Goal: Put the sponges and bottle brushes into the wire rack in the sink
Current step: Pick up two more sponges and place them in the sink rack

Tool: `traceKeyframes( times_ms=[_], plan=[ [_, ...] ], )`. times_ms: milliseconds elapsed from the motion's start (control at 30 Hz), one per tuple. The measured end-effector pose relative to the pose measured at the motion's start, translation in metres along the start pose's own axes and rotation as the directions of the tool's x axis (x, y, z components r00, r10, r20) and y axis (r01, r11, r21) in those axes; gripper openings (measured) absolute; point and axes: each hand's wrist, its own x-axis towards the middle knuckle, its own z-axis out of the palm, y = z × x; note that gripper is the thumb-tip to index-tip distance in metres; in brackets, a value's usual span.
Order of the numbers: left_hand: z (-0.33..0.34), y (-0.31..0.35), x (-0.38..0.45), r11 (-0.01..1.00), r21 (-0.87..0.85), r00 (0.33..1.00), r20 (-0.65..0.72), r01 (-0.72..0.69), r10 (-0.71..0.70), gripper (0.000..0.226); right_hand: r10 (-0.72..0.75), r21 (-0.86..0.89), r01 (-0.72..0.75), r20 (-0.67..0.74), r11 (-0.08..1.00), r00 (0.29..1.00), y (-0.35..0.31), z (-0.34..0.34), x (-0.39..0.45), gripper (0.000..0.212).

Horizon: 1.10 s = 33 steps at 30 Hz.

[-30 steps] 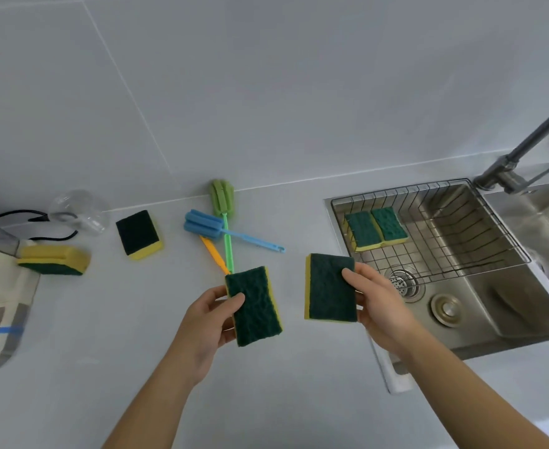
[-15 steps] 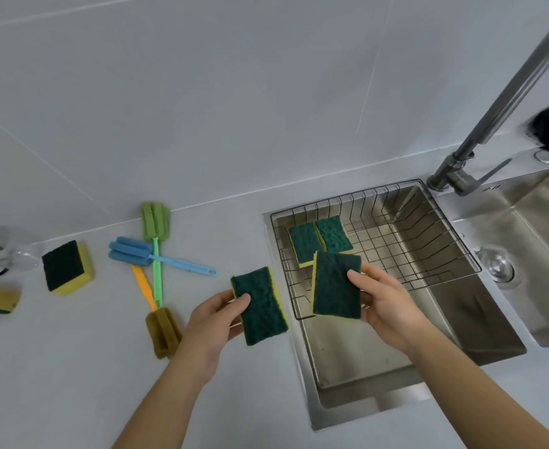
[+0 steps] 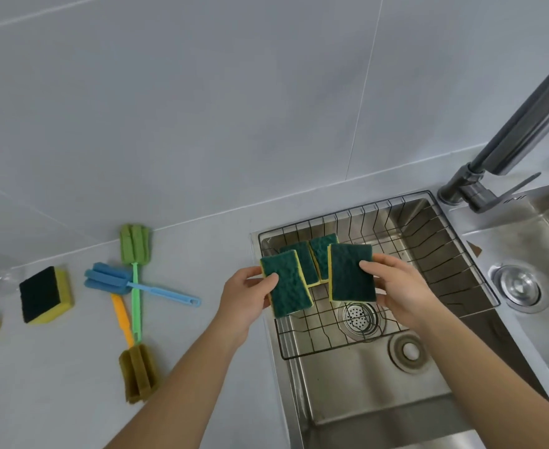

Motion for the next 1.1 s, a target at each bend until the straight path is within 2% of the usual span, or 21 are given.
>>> traceKeyframes(
  times_ms=[100,300,467,567,667,767,967,1033,1100],
  plan=[
    [0.011,0.003,0.019,0.998,0.059,1.0,-0.008,-0.008,0.008,0.034,-0.001,-0.065,0.0,-0.016,0.998,1.0,-0.004,0.004,0.021,0.017],
    [0.026,0.011,0.052,0.992,0.127,0.998,-0.054,-0.007,0.014,0.018,-0.017,-0.229,0.011,-0.026,0.973,1.0,-0.008,0.009,0.065,0.028],
    [0.037,0.012,0.067,0.985,0.17,0.999,-0.048,-0.016,0.025,0.027,-0.028,-0.275,0.023,-0.015,0.961,0.999,-0.007,0.012,0.085,0.024],
    [0.044,0.012,0.071,0.959,0.271,0.993,-0.057,-0.085,0.104,0.021,-0.037,-0.283,0.027,-0.031,0.959,0.999,-0.007,0.014,0.092,0.017],
    [0.05,0.012,0.072,0.91,0.388,0.982,-0.056,-0.145,0.181,0.018,-0.048,-0.312,0.032,-0.042,0.95,0.998,-0.007,0.015,0.097,0.022],
    [0.054,0.013,0.072,0.851,0.489,0.968,-0.047,-0.193,0.247,0.02,-0.059,-0.328,0.044,-0.037,0.944,0.998,-0.009,0.017,0.098,0.024],
    [0.047,0.01,0.073,0.69,0.688,0.961,0.041,-0.226,0.274,0.028,-0.076,-0.377,0.066,-0.011,0.924,0.997,-0.009,0.02,0.098,0.027],
    [0.043,0.012,0.072,0.593,0.762,0.947,0.079,-0.26,0.313,0.037,-0.091,-0.39,0.083,-0.004,0.917,0.996,-0.009,0.02,0.098,0.029],
    [0.038,0.016,0.071,0.439,0.834,0.915,0.174,-0.333,0.364,0.053,-0.115,-0.41,0.108,0.007,0.906,0.993,-0.01,0.019,0.096,0.032]
  ],
)
